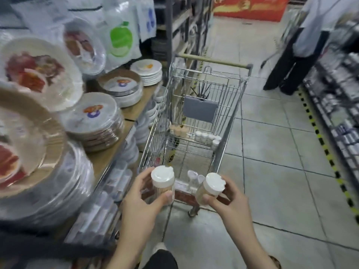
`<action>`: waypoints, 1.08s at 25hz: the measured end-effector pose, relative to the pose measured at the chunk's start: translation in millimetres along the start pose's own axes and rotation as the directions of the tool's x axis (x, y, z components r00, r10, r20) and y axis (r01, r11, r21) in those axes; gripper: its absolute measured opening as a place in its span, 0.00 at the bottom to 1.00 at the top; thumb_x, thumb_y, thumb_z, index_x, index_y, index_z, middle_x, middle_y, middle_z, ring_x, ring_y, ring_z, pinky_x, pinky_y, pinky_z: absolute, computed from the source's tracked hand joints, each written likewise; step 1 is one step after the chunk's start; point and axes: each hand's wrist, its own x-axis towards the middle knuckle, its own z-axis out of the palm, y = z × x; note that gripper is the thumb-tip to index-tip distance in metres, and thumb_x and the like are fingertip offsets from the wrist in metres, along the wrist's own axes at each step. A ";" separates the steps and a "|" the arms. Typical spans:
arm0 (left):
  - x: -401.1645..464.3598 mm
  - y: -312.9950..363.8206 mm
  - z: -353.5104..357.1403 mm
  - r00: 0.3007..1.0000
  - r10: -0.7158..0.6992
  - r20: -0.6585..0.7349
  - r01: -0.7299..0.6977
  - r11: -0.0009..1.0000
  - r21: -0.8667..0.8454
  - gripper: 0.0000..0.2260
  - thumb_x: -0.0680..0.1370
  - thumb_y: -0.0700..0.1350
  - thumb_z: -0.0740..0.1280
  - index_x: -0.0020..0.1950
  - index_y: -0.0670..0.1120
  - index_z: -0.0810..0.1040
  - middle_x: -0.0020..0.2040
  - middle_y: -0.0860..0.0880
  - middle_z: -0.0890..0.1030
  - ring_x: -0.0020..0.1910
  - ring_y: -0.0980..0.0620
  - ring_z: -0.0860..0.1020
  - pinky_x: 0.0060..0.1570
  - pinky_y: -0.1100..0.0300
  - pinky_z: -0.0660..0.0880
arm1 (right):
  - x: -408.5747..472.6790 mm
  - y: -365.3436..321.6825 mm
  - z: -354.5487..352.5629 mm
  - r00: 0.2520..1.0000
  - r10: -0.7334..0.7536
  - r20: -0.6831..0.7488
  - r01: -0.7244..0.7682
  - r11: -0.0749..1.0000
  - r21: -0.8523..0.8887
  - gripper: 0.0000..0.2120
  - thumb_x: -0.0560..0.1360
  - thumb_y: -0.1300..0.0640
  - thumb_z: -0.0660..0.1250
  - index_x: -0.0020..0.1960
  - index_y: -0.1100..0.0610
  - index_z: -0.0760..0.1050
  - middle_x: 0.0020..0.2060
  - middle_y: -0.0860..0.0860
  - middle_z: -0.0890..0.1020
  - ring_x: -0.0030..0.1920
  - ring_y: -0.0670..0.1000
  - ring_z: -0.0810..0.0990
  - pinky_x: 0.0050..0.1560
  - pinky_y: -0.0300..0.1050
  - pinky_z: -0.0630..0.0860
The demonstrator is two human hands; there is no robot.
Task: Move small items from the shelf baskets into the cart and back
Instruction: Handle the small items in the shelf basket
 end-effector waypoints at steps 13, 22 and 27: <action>300.9 -105.1 117.3 0.944 -0.210 0.253 0.189 0.976 0.106 0.26 0.66 0.32 0.76 0.55 0.57 0.75 0.53 0.54 0.81 0.52 0.59 0.79 0.54 0.60 0.75 | 269.4 79.6 49.4 0.925 0.243 -0.293 -0.230 0.970 0.080 0.24 0.65 0.72 0.74 0.58 0.55 0.75 0.50 0.49 0.82 0.51 0.48 0.80 0.45 0.29 0.76; 426.6 -253.8 228.0 0.869 -0.359 0.341 0.276 0.923 0.268 0.28 0.66 0.32 0.75 0.53 0.59 0.71 0.52 0.59 0.78 0.55 0.55 0.76 0.54 0.61 0.70 | 420.2 212.9 58.2 0.776 0.402 -0.487 -0.429 0.901 0.060 0.27 0.66 0.68 0.75 0.62 0.55 0.74 0.52 0.49 0.81 0.52 0.49 0.79 0.57 0.46 0.75; 460.9 -336.6 279.6 0.838 -0.411 0.360 0.335 0.907 0.256 0.24 0.67 0.27 0.72 0.54 0.51 0.72 0.53 0.51 0.79 0.47 0.61 0.76 0.37 0.71 0.74 | 475.9 299.0 54.5 0.716 0.411 -0.564 -0.465 0.884 0.053 0.24 0.65 0.68 0.76 0.57 0.55 0.76 0.47 0.48 0.82 0.51 0.52 0.80 0.55 0.46 0.75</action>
